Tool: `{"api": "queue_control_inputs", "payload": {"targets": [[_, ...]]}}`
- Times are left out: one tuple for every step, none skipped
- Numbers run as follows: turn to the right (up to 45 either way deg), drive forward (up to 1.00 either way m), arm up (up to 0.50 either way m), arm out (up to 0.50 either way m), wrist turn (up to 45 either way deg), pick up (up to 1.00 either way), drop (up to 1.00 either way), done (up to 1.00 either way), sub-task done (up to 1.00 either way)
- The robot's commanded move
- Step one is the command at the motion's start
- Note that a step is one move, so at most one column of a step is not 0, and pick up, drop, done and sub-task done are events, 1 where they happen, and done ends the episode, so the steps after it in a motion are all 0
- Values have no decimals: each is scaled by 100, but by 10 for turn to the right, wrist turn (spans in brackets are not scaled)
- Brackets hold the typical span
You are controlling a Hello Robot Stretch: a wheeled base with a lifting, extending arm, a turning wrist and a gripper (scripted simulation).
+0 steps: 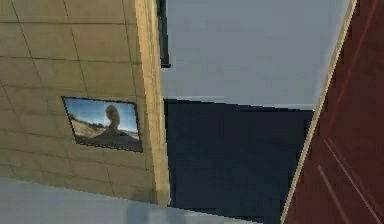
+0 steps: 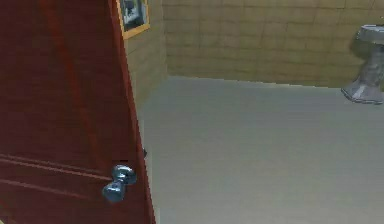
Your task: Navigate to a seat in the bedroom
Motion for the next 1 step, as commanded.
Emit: {"api": "queue_control_inputs", "payload": {"targets": [[0,100,0,0,0,0,0,0,0]]}}
